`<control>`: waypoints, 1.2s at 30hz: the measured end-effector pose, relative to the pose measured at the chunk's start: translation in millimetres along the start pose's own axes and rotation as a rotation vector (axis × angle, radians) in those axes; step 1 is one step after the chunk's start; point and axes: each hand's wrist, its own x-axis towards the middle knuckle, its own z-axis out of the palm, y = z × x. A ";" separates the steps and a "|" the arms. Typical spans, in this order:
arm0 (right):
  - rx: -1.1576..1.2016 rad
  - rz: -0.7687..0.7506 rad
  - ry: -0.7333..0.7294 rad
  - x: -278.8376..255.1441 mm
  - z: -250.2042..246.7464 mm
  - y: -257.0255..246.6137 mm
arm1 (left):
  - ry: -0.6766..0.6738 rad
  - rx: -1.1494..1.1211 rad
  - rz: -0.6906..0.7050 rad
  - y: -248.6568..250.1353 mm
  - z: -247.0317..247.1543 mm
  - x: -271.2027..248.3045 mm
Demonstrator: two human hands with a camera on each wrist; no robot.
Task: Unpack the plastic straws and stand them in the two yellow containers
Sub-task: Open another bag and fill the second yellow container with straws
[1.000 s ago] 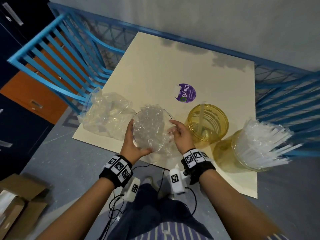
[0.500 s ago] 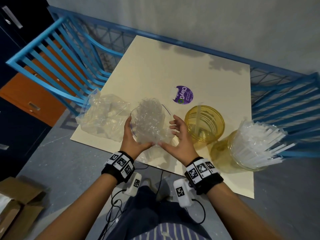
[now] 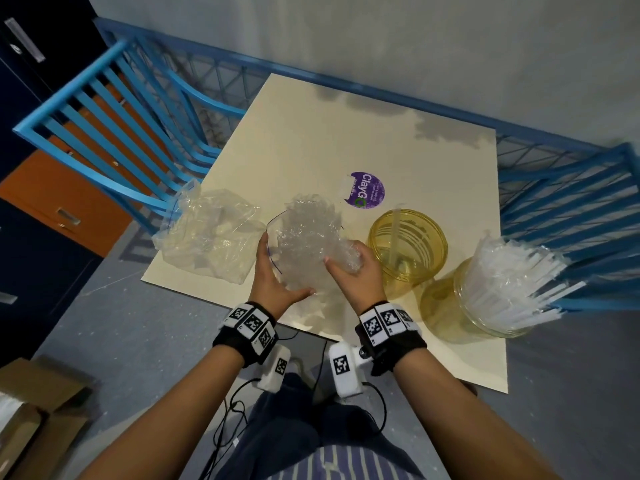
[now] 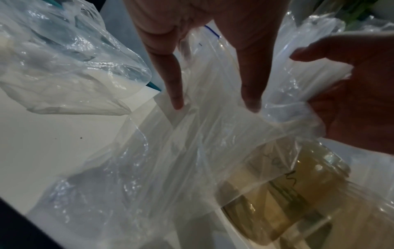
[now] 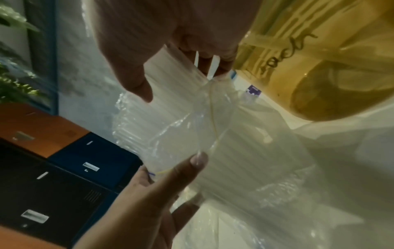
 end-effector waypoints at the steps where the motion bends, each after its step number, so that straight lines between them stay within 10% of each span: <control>1: 0.013 0.017 0.014 0.4 0.7 -1.8 | 0.008 -0.010 0.004 -0.2 0.2 0.5; 24: 0.423 0.121 0.079 3.8 -34.1 -73.4 | 0.017 0.180 0.027 7.9 -4.0 10.1; 36: 0.658 -0.094 0.483 22.5 -110.6 -146.8 | -0.022 0.229 0.021 6.3 -18.3 17.8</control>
